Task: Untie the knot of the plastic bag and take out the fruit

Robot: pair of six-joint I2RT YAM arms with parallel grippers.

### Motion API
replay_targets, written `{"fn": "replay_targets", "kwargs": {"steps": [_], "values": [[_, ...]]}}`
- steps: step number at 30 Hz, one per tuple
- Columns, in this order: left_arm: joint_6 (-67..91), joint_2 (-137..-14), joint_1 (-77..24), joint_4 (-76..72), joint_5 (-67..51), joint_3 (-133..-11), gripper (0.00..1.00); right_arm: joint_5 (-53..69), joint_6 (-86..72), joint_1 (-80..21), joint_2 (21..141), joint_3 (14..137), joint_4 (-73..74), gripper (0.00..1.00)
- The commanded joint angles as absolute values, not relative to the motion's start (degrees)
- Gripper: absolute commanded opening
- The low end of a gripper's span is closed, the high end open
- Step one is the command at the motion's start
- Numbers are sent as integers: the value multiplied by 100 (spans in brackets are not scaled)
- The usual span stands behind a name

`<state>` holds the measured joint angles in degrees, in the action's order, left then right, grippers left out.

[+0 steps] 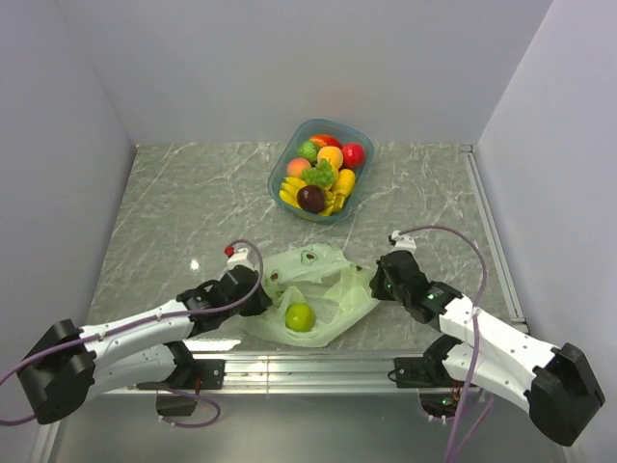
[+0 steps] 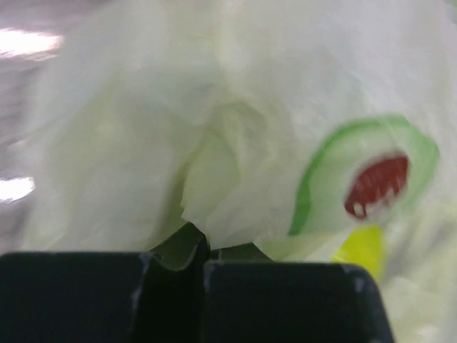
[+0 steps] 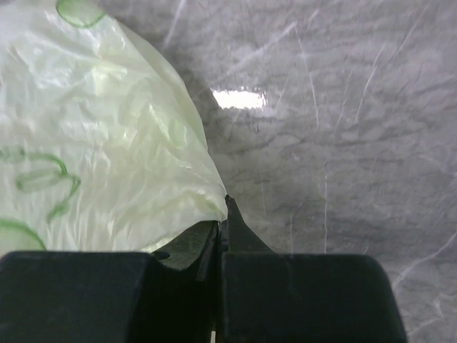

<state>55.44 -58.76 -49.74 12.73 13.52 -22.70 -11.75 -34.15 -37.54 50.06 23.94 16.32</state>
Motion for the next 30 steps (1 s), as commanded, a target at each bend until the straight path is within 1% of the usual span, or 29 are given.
{"fn": "replay_targets", "kwargs": {"steps": [1,3,6,7,8,10,11,13,14,16,19,24,25,27,28,30], "values": [[4871,-5494,-4948,-530,108,-2145,1,-1020,-3551,-3814,5273,2408,1327,0],[4747,-5371,-4940,-895,-305,-2109,0,-976,-3551,-3849,5545,2478,1301,0],[4693,-5291,-4870,-958,-343,-2127,1,-888,-3603,-3893,5879,2549,1274,1],[4719,-5300,-4843,-827,-256,-2127,0,-888,-3612,-3920,5915,2566,1292,7],[4720,-5291,-4817,-800,-246,-2127,1,-940,-3612,-3990,5941,2627,1318,25],[4772,-5317,-4773,-669,-115,-2136,1,-1028,-3446,-4078,5854,2759,1528,43],[4807,-5343,-4772,-450,-62,-2153,1,-1211,-3376,-4165,5679,2969,1660,57],[4956,-5440,-4772,-203,-18,-2206,1,-1318,-3121,-4219,5424,3224,2064,66],[5035,-5467,-4764,155,365,-2232,1,-1344,-2998,-4227,5153,3469,2161,72],[5176,-5520,-4764,412,544,-2276,1,-1327,-2682,-4271,4932,3847,2478,75],[5282,-5406,-4755,378,528,-2127,1,-1187,-2339,-4412,4606,4305,2786,76],[5370,-5186,-4737,333,501,-1942,0,-617,-1908,-4904,4069,4684,2506,76],[5370,-5177,-4720,377,510,-1951,1,-259,-1881,-4983,4104,4850,2522,76],[5405,-5186,-4728,439,571,-1951,1,-18,-1785,-5079,4411,4965,2549,76],[5466,-5168,-4720,535,615,-1942,1,261,-1775,-5237,4708,5001,2558,76],[5572,-5133,-4711,658,772,-1934,1,412,-1732,-5466,5017,4957,2444,76]]}}
